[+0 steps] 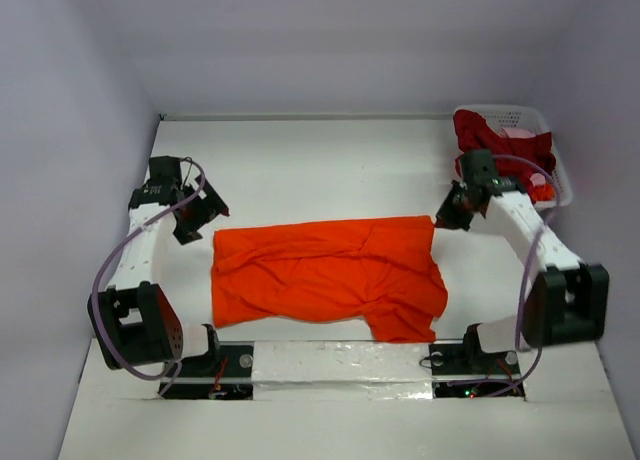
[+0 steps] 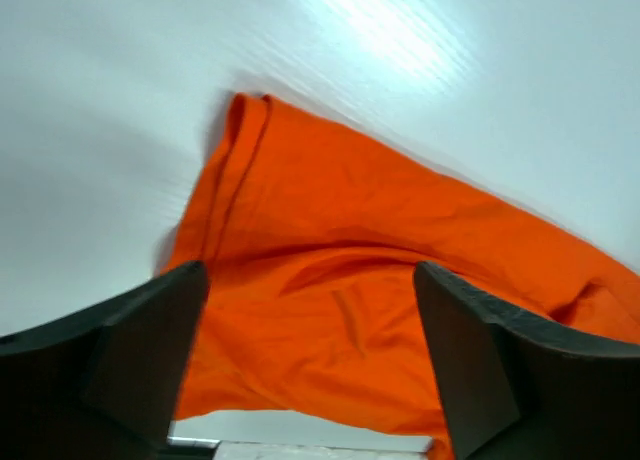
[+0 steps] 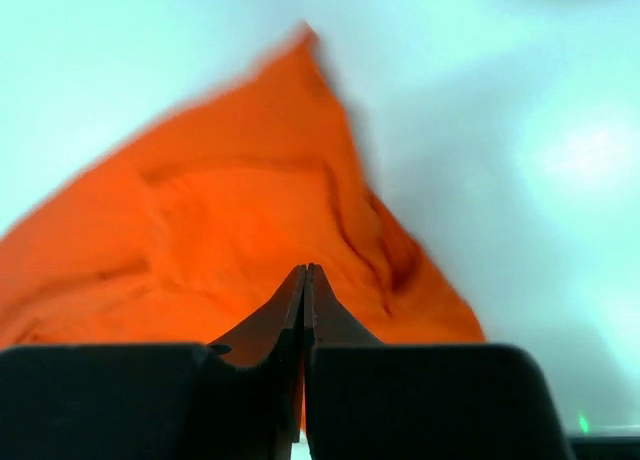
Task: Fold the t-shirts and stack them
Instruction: Fold the flattened tshirt in 1/3 of the way
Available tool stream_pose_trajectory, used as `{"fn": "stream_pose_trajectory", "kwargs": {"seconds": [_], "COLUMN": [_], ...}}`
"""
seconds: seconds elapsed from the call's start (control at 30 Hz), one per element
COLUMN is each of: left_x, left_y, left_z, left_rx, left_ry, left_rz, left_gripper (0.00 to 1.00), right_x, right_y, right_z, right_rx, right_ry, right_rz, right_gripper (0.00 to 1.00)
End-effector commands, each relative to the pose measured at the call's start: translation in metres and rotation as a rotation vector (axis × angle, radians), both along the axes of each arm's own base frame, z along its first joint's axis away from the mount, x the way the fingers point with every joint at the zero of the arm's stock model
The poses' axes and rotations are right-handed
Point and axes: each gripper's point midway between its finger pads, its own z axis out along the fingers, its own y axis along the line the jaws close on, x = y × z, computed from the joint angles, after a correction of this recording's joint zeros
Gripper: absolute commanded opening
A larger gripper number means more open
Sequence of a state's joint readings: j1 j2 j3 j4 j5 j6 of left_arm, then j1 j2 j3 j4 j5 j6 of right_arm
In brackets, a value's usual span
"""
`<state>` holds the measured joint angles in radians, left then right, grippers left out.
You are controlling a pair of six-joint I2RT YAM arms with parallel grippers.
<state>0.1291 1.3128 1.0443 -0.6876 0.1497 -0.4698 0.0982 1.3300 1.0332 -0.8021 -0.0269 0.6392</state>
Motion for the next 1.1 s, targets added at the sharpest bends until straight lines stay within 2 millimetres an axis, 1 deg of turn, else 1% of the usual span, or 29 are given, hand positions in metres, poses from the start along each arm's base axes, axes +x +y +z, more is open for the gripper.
{"fn": "stream_pose_trajectory", "kwargs": {"seconds": [0.0, 0.03, 0.07, 0.1, 0.13, 0.17, 0.2, 0.23, 0.27, 0.33, 0.37, 0.43, 0.47, 0.5, 0.53, 0.57, 0.6, 0.63, 0.67, 0.7, 0.73, 0.77, 0.83, 0.87, 1.07], "left_x": [0.021, 0.028, 0.031, 0.033, 0.034, 0.036, 0.035, 0.033, 0.031, 0.028, 0.024, 0.018, 0.014, 0.009, 0.006, 0.002, 0.000, -0.003, -0.009, -0.011, -0.016, -0.021, -0.023, -0.025, -0.017], "left_y": [-0.019, -0.022, -0.029, -0.031, -0.038, -0.044, -0.052, -0.063, -0.071, -0.081, -0.092, -0.106, -0.113, -0.123, -0.126, -0.125, -0.123, -0.126, -0.127, -0.125, -0.127, -0.125, -0.122, -0.121, -0.122], "left_z": [0.003, 0.003, -0.004, -0.007, -0.008, -0.011, -0.012, -0.013, -0.013, -0.011, -0.007, -0.006, -0.007, -0.008, -0.010, -0.012, -0.014, -0.014, -0.018, -0.020, -0.023, -0.029, -0.036, -0.038, -0.040], "left_rx": [-0.125, -0.147, -0.171, -0.184, -0.206, -0.242, -0.258, -0.268, -0.281, -0.281, -0.278, -0.289, -0.296, -0.298, -0.299, -0.278, -0.268, -0.263, -0.258, -0.250, -0.246, -0.235, -0.217, -0.215, -0.213], "left_ry": [-0.058, -0.080, -0.060, -0.056, -0.056, -0.053, -0.050, -0.042, -0.032, -0.029, -0.034, -0.025, -0.013, 0.001, 0.010, 0.020, 0.025, 0.030, 0.048, 0.056, 0.067, 0.087, 0.103, 0.108, 0.108], "left_rz": [-0.020, -0.033, -0.043, -0.050, -0.072, -0.092, -0.114, -0.149, -0.174, -0.196, -0.226, -0.244, -0.261, -0.288, -0.294, -0.287, -0.278, -0.285, -0.290, -0.288, -0.301, -0.303, -0.297, -0.295, -0.299], "left_gripper": [0.80, 0.69, 0.45, 0.33, 0.22, 0.11, 0.10, 0.11, 0.13, 0.13, 0.13, 0.15, 0.18, 0.21, 0.24, 0.34, 0.42, 0.47, 0.53, 0.56, 0.58, 0.60, 0.61, 0.62, 0.62], "right_x": [0.047, 0.052, 0.057, 0.061, 0.063, 0.064, 0.064, 0.062, 0.061, 0.056, 0.052, 0.045, 0.041, 0.033, 0.029, 0.025, 0.018, 0.016, 0.012, 0.010, 0.003, 0.002, -0.005, -0.005, 0.010], "right_y": [0.020, 0.026, 0.033, 0.037, 0.053, 0.061, 0.069, 0.084, 0.091, 0.103, 0.117, 0.132, 0.140, 0.152, 0.159, 0.164, 0.172, 0.174, 0.176, 0.174, 0.175, 0.173, 0.173, 0.172, 0.166], "right_z": [-0.006, -0.006, -0.004, -0.002, -0.004, -0.006, -0.007, -0.009, -0.009, -0.009, -0.006, -0.005, -0.003, -0.006, -0.006, -0.007, -0.007, -0.007, -0.009, -0.011, -0.019, -0.022, -0.034, -0.036, -0.036], "right_rx": [0.041, 0.065, 0.080, 0.100, 0.133, 0.141, 0.145, 0.137, 0.130, 0.105, 0.100, 0.099, 0.102, 0.103, 0.111, 0.115, 0.115, 0.113, 0.111, 0.107, 0.099, 0.094, 0.080, 0.075, 0.008], "right_ry": [0.015, 0.020, 0.007, 0.004, 0.022, 0.030, 0.038, 0.051, 0.053, 0.058, 0.052, 0.056, 0.057, 0.077, 0.080, 0.085, 0.086, 0.087, 0.092, 0.096, 0.115, 0.122, 0.149, 0.154, 0.133], "right_rz": [0.175, 0.190, 0.214, 0.229, 0.275, 0.301, 0.330, 0.374, 0.397, 0.434, 0.472, 0.503, 0.525, 0.549, 0.566, 0.576, 0.594, 0.589, 0.593, 0.588, 0.591, 0.587, 0.596, 0.596, 0.576], "right_gripper": [0.00, 0.00, 0.00, 0.00, 0.00, 0.00, 0.00, 0.00, 0.00, 0.00, 0.00, 0.00, 0.00, 0.00, 0.00, 0.05, 0.07, 0.11, 0.20, 0.26, 0.29, 0.31, 0.33, 0.34, 0.36]}}
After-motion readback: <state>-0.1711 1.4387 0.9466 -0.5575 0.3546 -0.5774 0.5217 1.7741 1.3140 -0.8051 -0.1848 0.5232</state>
